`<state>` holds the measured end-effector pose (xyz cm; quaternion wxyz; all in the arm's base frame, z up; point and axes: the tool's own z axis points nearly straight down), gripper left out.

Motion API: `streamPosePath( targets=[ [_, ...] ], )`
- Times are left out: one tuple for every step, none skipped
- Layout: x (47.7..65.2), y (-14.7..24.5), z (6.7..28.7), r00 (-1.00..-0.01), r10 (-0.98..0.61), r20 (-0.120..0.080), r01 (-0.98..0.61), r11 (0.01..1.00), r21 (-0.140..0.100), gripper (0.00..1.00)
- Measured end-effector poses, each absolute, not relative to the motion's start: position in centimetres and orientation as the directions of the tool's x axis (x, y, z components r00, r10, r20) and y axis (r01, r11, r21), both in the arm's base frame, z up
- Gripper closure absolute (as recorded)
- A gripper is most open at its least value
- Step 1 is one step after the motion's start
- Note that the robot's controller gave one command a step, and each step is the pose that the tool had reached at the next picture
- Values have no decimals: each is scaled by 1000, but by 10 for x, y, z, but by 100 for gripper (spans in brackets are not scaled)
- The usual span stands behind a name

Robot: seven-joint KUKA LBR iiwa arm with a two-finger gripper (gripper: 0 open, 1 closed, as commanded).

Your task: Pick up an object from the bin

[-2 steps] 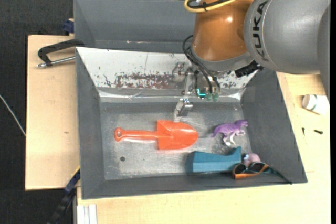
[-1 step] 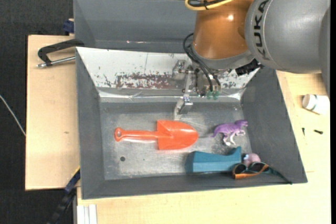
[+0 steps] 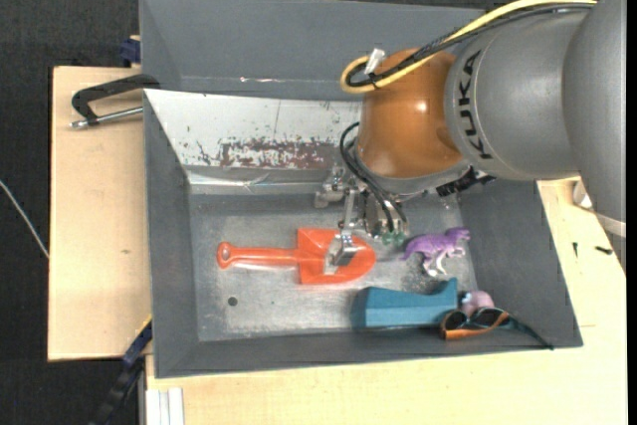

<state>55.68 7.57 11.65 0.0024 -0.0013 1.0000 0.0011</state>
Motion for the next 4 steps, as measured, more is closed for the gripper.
streamPosePath(
  targets=[
    [541,75,71,-1000,-21,-1,-21,1000,2,0],
    [546,73,104,-992,124,-3,124,992,2,0],
    [544,75,93,-999,44,-3,44,999,1,0],
    [554,88,76,-953,303,-1,303,953,2,100]
  ],
)
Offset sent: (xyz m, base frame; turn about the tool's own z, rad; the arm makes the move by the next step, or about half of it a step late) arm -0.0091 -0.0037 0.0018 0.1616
